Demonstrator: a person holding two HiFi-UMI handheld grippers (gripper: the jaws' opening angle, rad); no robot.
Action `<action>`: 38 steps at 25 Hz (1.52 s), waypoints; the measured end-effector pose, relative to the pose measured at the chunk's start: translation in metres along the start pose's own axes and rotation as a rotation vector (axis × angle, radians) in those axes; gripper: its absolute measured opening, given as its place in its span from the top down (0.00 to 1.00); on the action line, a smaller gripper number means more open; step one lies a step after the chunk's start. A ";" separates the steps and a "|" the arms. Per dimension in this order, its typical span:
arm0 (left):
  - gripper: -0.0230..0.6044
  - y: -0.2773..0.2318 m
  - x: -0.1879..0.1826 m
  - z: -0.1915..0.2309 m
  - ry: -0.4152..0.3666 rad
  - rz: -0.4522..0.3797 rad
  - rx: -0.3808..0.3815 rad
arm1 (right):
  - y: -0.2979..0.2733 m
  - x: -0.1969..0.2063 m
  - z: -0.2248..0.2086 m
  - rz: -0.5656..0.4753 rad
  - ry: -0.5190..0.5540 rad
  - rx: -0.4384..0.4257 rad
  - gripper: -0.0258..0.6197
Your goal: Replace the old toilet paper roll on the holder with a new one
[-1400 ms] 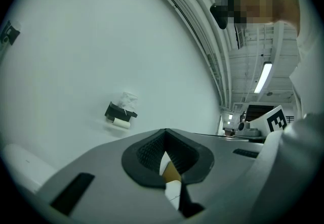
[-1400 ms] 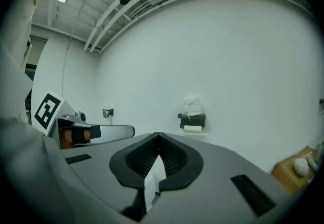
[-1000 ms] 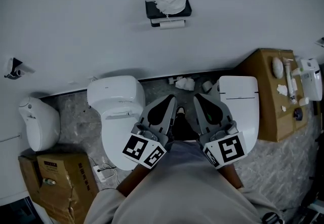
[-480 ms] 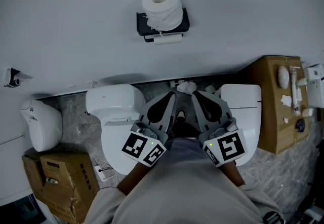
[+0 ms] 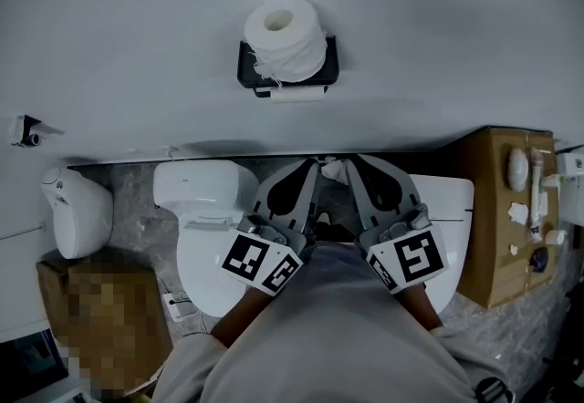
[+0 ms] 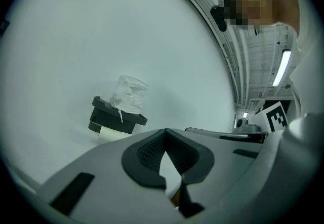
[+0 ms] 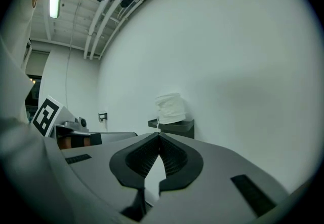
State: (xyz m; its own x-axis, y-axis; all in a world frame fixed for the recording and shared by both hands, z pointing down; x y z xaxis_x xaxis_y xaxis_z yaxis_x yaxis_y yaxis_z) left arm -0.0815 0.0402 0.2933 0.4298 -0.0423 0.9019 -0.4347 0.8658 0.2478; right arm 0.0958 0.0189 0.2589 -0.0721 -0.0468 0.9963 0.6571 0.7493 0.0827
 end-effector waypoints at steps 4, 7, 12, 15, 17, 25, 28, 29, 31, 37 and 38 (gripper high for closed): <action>0.96 -0.006 0.002 0.000 -0.001 -0.009 -0.028 | -0.005 0.002 -0.008 -0.009 -0.015 -0.027 0.94; 0.96 -0.011 0.003 0.001 0.006 -0.013 -0.043 | -0.008 0.004 -0.012 -0.009 -0.025 -0.042 0.94; 0.96 -0.019 0.012 0.009 0.120 -0.011 -0.083 | -0.010 0.007 -0.019 -0.006 -0.045 -0.041 0.94; 0.96 -0.024 0.018 0.018 0.243 -0.018 -0.088 | -0.012 0.008 -0.023 -0.006 -0.044 -0.032 0.94; 0.96 -0.029 0.023 0.022 0.293 -0.017 -0.084 | -0.014 0.009 -0.025 -0.004 -0.040 -0.025 0.94; 0.96 -0.042 0.034 0.049 0.506 -0.148 -0.167 | -0.031 0.013 -0.030 0.010 -0.035 -0.018 0.94; 0.96 -0.047 0.041 0.062 0.598 -0.182 -0.207 | -0.039 0.017 -0.029 0.018 -0.033 -0.019 0.94; 0.96 -0.048 0.045 0.067 0.631 -0.186 -0.218 | -0.042 0.017 -0.029 0.020 -0.033 -0.020 0.94; 0.96 -0.051 0.051 0.075 0.707 -0.208 -0.234 | -0.048 0.018 -0.029 0.024 -0.032 -0.023 0.94; 0.95 -0.062 0.068 0.091 0.905 -0.312 -0.244 | -0.063 0.022 -0.032 0.047 -0.037 -0.032 0.94; 0.95 -0.063 0.070 0.094 0.919 -0.322 -0.251 | -0.064 0.023 -0.032 0.053 -0.039 -0.036 0.94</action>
State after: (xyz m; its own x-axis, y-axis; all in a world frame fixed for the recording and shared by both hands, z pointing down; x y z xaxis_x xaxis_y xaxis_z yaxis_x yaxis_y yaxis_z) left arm -0.0983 -0.0638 0.3742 0.9876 0.0166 0.1559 -0.0564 0.9653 0.2548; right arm 0.0761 -0.0518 0.2776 -0.0653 0.0183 0.9977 0.6872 0.7258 0.0316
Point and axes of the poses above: the fingertips, and each gripper's own axes: y backward along the fingers, z to its left, x out of its underside, the point moved 10 cm from there along y, backward along the fingers, and after that the axes turned 12 degrees about -z, right-handed, at the moved point
